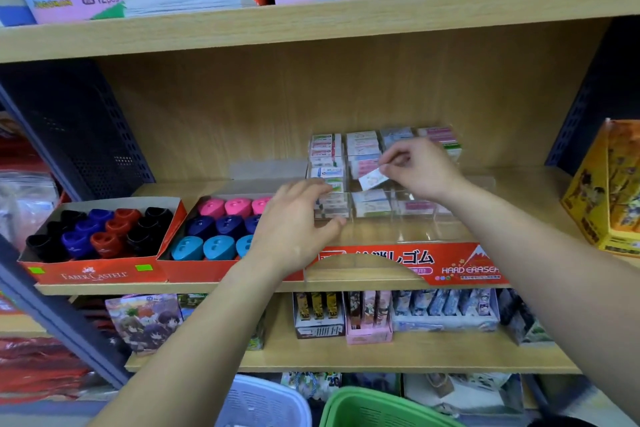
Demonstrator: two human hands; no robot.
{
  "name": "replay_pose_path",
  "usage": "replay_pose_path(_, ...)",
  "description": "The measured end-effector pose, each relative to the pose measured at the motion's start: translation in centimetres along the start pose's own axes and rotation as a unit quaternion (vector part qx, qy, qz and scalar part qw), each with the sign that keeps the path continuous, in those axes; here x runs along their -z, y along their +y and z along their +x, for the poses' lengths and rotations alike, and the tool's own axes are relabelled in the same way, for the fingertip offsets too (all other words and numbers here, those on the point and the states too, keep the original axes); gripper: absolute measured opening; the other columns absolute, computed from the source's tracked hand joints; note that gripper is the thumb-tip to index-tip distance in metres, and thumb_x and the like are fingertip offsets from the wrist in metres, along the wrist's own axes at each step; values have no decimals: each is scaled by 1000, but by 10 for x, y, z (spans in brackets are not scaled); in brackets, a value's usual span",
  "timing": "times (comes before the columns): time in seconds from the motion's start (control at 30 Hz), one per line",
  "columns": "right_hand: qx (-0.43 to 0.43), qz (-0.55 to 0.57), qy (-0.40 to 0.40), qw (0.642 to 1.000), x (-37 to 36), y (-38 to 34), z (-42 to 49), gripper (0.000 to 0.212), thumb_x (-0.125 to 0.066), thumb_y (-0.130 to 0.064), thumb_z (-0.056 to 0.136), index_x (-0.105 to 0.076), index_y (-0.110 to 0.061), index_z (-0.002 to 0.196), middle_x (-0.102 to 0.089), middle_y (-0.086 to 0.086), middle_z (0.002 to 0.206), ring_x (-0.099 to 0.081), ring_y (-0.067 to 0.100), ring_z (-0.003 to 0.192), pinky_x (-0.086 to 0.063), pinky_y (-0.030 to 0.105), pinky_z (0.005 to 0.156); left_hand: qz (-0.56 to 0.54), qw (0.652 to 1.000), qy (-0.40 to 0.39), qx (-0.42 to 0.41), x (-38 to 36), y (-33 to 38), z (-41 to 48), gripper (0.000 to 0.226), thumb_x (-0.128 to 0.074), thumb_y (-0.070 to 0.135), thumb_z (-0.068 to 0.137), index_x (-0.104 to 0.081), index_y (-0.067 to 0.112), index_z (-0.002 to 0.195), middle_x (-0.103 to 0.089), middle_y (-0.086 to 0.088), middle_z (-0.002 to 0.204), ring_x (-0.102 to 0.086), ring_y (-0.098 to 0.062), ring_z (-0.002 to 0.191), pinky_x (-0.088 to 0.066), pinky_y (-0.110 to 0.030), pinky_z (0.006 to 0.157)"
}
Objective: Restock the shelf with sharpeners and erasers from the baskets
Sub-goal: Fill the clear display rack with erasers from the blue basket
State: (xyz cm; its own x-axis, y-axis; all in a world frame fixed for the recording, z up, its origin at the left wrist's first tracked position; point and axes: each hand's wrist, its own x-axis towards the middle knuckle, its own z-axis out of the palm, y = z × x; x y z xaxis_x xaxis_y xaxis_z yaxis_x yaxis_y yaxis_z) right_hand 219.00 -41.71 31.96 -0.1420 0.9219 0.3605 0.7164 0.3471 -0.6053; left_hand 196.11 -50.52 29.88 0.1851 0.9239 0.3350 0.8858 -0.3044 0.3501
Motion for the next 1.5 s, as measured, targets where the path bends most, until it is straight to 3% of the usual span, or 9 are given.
replay_pose_path(0.2,10,-42,-15,999,-19,5,20,2,-74,-23,89,-73,-25,90,-69,-19,79,-65,0,80,-58,36,81,-16,1000,3,-5,-14,-13,1,58,-63,46,94,-49,26,147,-45,9,155,-37,-15,142,-30,-36,117)
replay_pose_path(0.4,6,-109,24,994,-26,4,23,16,-76,-38,87,-66,-25,85,-60,-20,67,-57,0,70,-47,28,65,-37,999,3,-9,-16,-17,2,57,-63,41,95,-48,27,148,-43,11,155,-36,-14,141,-30,-34,117)
replay_pose_path(0.63,47,-146,69,986,-29,7,22,2,-73,-22,86,-73,-22,85,-61,-6,87,-62,19,85,-52,34,72,-50,999,0,-14,-18,-18,0,57,-61,39,97,-44,28,151,-39,12,157,-33,-12,143,-29,-32,118)
replay_pose_path(0.73,40,-88,4,995,-25,6,17,8,-65,-31,92,-71,-32,86,-71,-13,79,-66,12,75,-56,36,72,-51,999,-2,-13,-17,-17,0,57,-61,38,97,-44,27,151,-39,11,158,-33,-13,143,-29,-32,118)
replay_pose_path(0.8,33,-107,-59,992,-23,5,15,16,-57,-36,96,-72,-37,94,-75,-14,90,-68,12,74,-57,35,74,-52,999,-3,-13,-17,-17,-1,57,-60,38,97,-43,27,151,-38,11,158,-32,-13,143,-29,-32,118)
replay_pose_path(0.93,50,-182,-98,977,-21,4,13,29,-49,-34,99,-71,-34,118,-67,-11,130,-65,16,109,-53,33,87,-54,998,-5,-13,-18,-17,-1,57,-59,38,98,-42,27,152,-37,11,159,-30,-12,144,-26,-31,118)
replay_pose_path(1.0,64,-210,-87,972,-21,5,13,32,-49,-32,98,-69,-33,123,-63,-9,137,-60,19,118,-49,32,83,-53,998,-6,-14,-18,-17,-2,56,-58,38,99,-42,27,152,-36,12,159,-29,-12,145,-25,-29,118)
replay_pose_path(1.33,49,-231,-147,961,-19,7,14,40,-40,-38,102,-60,-36,137,-52,-10,146,-50,17,132,-48,39,97,-54,998,-9,-14,-18,-18,-2,56,-57,37,99,-41,28,152,-35,13,159,-28,-12,145,-23,-26,116)
replay_pose_path(1.5,46,-179,-159,970,-20,8,14,35,-45,-31,102,-66,-29,130,-52,-9,128,-51,16,123,-44,36,98,-55,998,-9,-14,-18,-18,-2,56,-57,37,99,-41,28,152,-35,13,159,-29,-12,145,-23,-27,116)
